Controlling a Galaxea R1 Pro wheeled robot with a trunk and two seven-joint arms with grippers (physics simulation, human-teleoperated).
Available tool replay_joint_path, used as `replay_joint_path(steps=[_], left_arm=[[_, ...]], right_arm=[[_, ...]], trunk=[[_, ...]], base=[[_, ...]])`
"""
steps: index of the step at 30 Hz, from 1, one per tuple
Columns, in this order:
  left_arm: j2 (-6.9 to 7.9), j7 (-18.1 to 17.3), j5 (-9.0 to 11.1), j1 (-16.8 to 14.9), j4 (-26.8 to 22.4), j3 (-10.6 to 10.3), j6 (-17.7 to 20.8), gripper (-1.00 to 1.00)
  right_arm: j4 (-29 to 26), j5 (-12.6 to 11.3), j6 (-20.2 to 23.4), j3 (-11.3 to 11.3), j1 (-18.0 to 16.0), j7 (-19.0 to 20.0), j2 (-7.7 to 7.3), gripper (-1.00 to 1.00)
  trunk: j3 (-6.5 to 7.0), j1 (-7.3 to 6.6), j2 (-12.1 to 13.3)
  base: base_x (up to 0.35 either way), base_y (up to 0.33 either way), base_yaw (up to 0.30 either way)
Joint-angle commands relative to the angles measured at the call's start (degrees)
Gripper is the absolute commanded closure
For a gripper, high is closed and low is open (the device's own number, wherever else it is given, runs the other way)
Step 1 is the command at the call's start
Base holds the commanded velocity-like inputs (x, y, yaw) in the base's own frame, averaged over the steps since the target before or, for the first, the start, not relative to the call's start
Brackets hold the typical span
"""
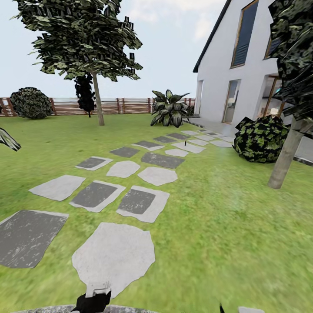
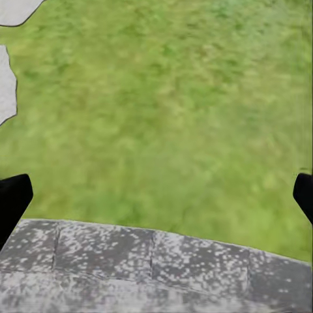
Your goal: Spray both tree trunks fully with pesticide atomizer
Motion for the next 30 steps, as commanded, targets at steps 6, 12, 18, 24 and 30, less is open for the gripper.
replay_joint_path(steps=[6, 12, 18, 24, 30], left_arm=[[-0.01, 0.0, 0.4, 0.0, 0.6, 0.7, -0.1, -1.0], [-0.01, -0.1, 0.4, 0.0, 0.6, 1.8, -0.3, -1.0], [-0.06, -0.2, 0.4, 0.0, 0.8, 1.8, -0.3, -1.0], [-0.16, -0.5, 0.1, 0.0, 1.0, 1.6, -0.3, -1.0], [-0.19, -0.5, 0.0, 0.0, 1.0, 1.6, -0.3, -1.0]], right_arm=[[3.0, 0.1, -0.1, 0.0, 0.0, 0.0, 0.07, -1.0], [3.6, 0.1, -0.1, 0.0, 0.0, -0.1, 0.08, -1.0], [3.6, 0.0, -0.1, 0.0, 0.0, 0.0, 0.08, -1.0], [3.6, 0.1, -0.1, 0.1, 0.0, 0.0, 0.08, -1.0], [3.5, 0.0, -0.1, 0.1, 0.0, 0.0, 0.08, -1.0]], trunk=[[-1.63, 1.32, -2.4], [-3.25, 2.64, -4.8], [-4.87, 3.96, -7.2], [-6.49, 5.28, -9.6], [-8.11, 6.6, -12.0]], base=[[0.0, 0.0, 0.0], [0.0, 0.0, 0.0], [0.0, 0.0, 0.0], [0.0, 0.0, 0.0], [0.0, 0.0, 0.0]])
